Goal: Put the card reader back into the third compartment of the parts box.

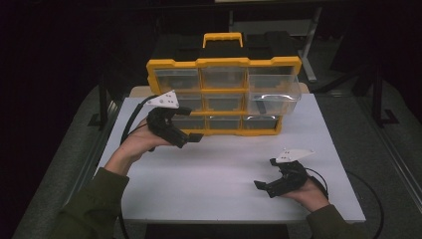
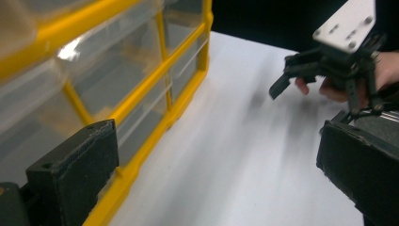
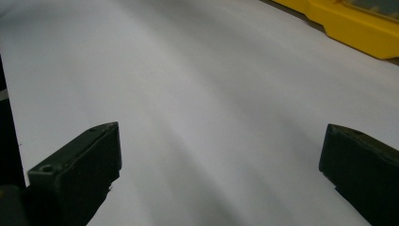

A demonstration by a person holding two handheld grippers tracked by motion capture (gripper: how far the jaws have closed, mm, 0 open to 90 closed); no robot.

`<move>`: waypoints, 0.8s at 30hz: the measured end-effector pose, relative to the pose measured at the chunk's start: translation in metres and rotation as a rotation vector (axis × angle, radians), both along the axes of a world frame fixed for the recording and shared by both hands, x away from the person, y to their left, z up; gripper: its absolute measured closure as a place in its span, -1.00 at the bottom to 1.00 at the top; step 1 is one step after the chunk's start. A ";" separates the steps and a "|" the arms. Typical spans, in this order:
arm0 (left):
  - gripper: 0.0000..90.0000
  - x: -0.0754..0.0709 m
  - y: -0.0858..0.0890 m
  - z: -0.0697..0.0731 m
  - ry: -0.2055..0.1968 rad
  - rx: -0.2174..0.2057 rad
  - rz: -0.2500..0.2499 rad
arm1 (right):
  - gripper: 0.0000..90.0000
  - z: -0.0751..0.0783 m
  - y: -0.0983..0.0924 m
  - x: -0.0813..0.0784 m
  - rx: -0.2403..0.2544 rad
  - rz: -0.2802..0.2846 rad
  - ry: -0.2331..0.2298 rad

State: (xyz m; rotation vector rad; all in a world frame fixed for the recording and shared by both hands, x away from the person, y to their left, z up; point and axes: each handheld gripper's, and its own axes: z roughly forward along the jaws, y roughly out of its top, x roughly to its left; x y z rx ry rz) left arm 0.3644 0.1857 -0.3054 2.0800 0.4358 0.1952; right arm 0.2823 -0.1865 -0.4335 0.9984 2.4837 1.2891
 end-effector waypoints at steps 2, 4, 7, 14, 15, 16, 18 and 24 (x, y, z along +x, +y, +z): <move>-1.00 -0.002 0.006 -0.008 0.003 0.001 0.015 | -1.00 0.000 0.000 0.000 -0.001 0.000 0.000; -1.00 -0.004 0.012 -0.017 0.001 0.001 0.023 | -1.00 0.000 0.000 0.000 -0.006 0.003 0.000; -1.00 -0.009 0.018 -0.032 0.007 0.000 0.038 | -1.00 -0.001 0.001 0.000 -0.006 0.001 0.002; -1.00 -0.021 0.031 -0.056 0.011 0.003 0.068 | -1.00 -0.001 0.001 0.000 -0.009 0.001 0.006; -1.00 -0.023 0.033 -0.058 0.008 -0.001 0.072 | -1.00 -0.001 0.001 0.000 -0.009 0.001 0.006; -1.00 -0.025 0.035 -0.060 0.006 -0.005 0.078 | -1.00 -0.001 0.001 0.000 -0.008 0.000 0.006; -1.00 -0.029 0.038 -0.065 0.007 -0.006 0.085 | -1.00 -0.001 0.001 0.000 -0.010 0.000 0.004; -1.00 -0.040 0.049 -0.086 -0.001 -0.008 0.113 | -1.00 -0.001 0.001 0.000 -0.010 -0.001 0.001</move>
